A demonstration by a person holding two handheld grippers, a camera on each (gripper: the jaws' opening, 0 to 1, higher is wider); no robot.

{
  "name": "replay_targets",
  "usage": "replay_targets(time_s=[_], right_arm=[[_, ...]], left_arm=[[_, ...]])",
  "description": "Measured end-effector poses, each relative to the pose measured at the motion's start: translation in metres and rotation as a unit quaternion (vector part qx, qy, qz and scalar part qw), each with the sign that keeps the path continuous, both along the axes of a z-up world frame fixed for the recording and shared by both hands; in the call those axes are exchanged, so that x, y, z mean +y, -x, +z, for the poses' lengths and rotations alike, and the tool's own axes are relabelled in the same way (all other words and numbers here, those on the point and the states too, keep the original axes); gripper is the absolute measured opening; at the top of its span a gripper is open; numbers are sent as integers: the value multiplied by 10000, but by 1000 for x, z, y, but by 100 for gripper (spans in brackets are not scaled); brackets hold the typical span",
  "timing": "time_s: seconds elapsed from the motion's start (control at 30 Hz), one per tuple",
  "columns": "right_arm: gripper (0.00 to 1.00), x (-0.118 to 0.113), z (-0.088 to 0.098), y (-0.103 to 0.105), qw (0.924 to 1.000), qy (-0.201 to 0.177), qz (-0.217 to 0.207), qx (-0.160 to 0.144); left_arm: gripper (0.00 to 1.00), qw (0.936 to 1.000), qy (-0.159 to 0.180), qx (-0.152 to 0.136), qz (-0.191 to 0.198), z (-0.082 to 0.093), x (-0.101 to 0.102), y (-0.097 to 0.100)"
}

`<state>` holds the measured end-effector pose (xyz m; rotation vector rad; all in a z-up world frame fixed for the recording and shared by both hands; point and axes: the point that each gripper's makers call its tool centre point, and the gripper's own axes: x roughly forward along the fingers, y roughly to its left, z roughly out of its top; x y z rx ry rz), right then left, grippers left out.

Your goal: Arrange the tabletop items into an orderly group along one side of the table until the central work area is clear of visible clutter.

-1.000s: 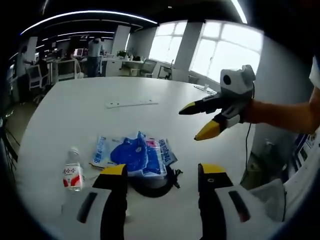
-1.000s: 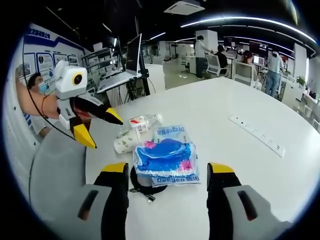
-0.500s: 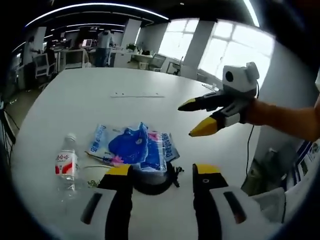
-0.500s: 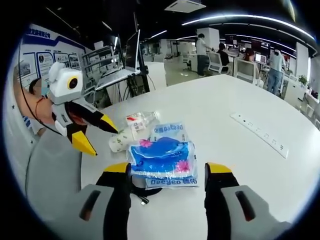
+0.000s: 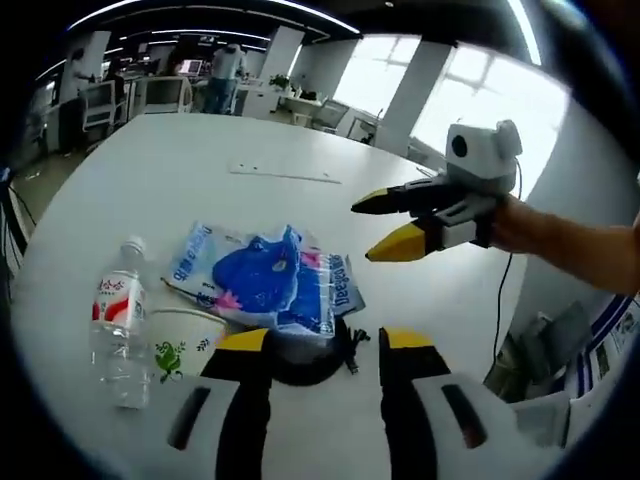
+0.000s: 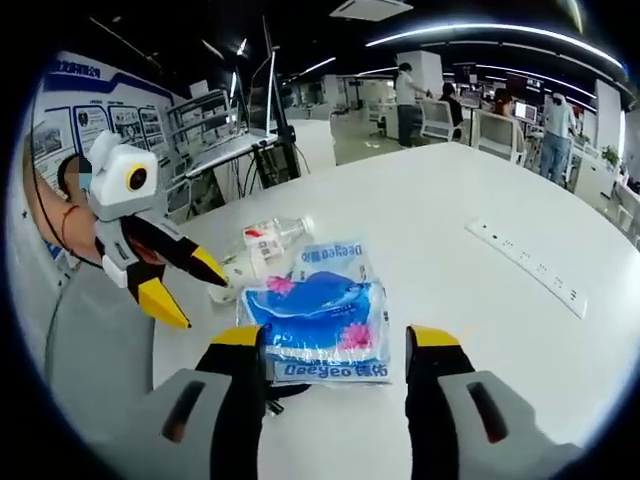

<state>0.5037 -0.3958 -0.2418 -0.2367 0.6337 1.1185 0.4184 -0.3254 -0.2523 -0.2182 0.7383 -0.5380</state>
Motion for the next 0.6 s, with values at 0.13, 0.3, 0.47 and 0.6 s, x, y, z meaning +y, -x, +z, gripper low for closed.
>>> replay_targets(time_s=[0.13,0.3,0.47,0.6], right_arm=[[53,-2,-4,0,10000,25,20,31],[52,-3,-9,-1,10000,38,25,76],[50,-3,-13,-4,9999,45,30,109],[49,-4,-16,-7,9999,58,24,125]], left_arm=[[39,9999,4,108,127,-5,-1,1],[36,9990,126,257,342,-10,-3,0],[33,9977,184,385,533,-15,-2,-2],[31,9960,241,544,670,-22,-2,-1]])
